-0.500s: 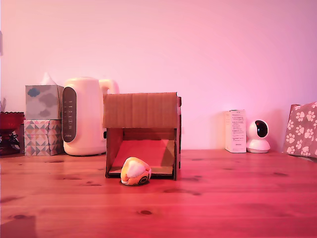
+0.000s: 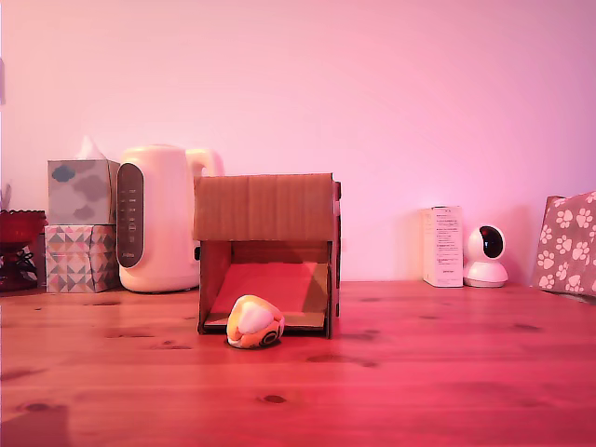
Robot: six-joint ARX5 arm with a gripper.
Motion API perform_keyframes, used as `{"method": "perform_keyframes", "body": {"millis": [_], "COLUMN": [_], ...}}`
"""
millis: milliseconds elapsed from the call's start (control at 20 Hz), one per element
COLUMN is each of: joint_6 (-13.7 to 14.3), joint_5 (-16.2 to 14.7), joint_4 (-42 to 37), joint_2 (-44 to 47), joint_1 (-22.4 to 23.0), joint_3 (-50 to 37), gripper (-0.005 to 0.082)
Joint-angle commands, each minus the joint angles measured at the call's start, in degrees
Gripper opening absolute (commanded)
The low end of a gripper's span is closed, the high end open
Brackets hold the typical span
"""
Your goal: Drop the footbag into the cardboard dice tower
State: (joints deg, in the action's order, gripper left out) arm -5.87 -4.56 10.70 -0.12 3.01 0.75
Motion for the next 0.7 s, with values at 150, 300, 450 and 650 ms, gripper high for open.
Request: {"method": "perform_keyframes", "body": {"millis": [150, 300, 450, 650], "joint_6": [-2.3, -3.4, -5.0, -5.7], "joint_5": [-4.5, -8.3, -10.9, -13.7], "joint_4": [-3.1, -3.2, -3.5, -4.6], "joint_2": [-0.6, -0.6, 0.2, 5.5], "joint_1": [0.0, 1.3, 3.5, 7.6], "joint_3": [2.8, 6.5, 9.5, 13.1], "gripper": [-0.0024, -0.0024, -0.0024, -0.0024]}}
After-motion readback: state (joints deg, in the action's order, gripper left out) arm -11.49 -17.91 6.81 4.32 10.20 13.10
